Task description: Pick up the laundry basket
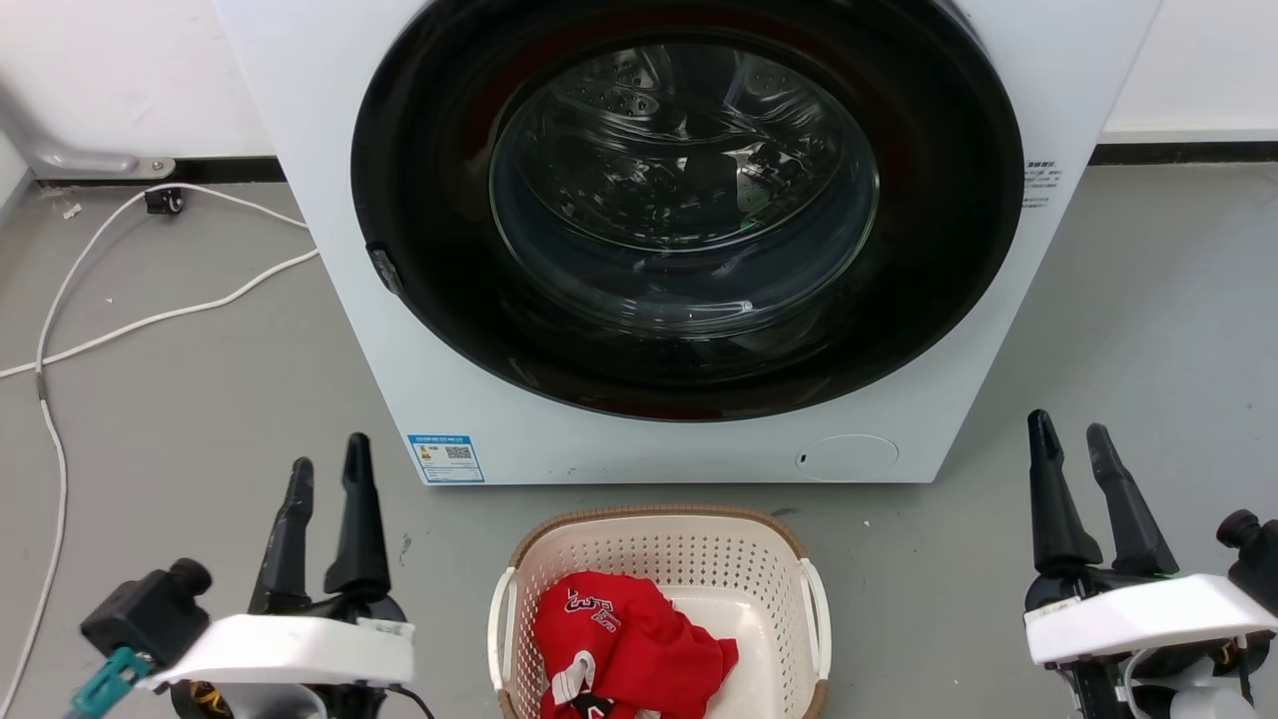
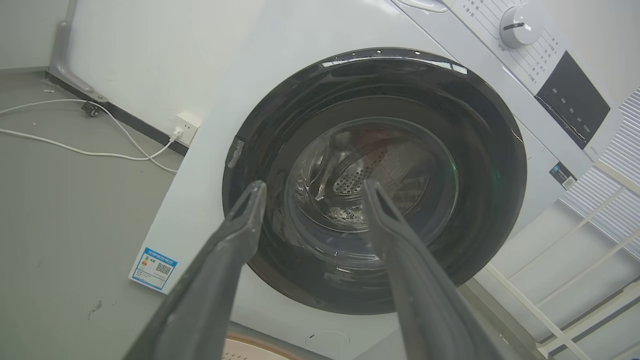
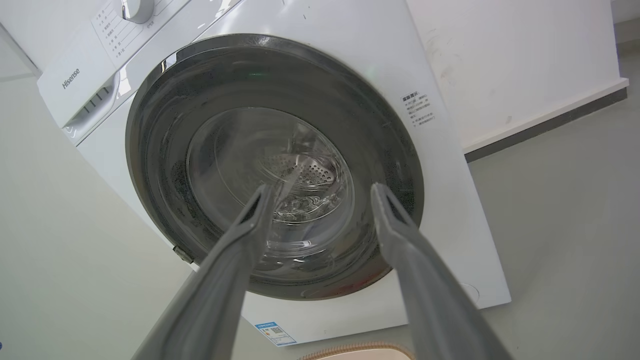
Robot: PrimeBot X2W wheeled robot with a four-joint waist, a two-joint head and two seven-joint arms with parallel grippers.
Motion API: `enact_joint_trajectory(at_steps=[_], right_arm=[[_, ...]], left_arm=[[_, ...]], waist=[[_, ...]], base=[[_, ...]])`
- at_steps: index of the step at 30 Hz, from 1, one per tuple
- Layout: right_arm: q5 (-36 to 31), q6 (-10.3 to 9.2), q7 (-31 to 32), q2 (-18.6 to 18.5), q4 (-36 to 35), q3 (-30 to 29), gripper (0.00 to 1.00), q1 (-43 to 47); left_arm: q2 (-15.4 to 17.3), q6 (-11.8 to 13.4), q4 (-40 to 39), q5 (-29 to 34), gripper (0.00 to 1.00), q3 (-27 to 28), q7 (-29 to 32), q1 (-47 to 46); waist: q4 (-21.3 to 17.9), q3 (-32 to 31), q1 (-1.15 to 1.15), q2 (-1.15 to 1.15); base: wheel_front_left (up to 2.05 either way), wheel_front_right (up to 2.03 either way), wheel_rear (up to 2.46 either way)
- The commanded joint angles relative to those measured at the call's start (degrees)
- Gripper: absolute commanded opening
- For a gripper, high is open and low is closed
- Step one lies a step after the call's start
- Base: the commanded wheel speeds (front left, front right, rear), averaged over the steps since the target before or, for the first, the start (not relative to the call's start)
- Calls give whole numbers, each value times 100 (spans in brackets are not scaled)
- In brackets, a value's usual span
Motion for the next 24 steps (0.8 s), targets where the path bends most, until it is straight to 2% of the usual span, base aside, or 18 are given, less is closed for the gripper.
enact_joint_trajectory(at_steps=[1,5,10,11,24], right_arm=[[-303,1,-70,-9,-70,42,100,29],[-611,1,-135,-8,-24,106,100,28],[-973,1,-210,-7,52,102,100,72],[-973,1,-210,-7,52,102,100,72],[-1811,1,-395,-4,316,184,100,145]], left_arm=[[17,5,-159,444,100,-122,-68,5],[49,117,-264,1117,100,-359,-129,17],[241,395,-353,1636,100,-772,-209,43],[241,395,-353,1636,100,-772,-209,43],[752,1114,-268,2311,100,-1675,-388,26]], waist=[[-7,-2,0,0],[-27,0,0,0],[-41,-7,0,0],[-41,-7,0,0],[-45,-27,0,0]], base=[[0,0,0],[0,0,0],[0,0,0],[0,0,0],[0,0,0]])
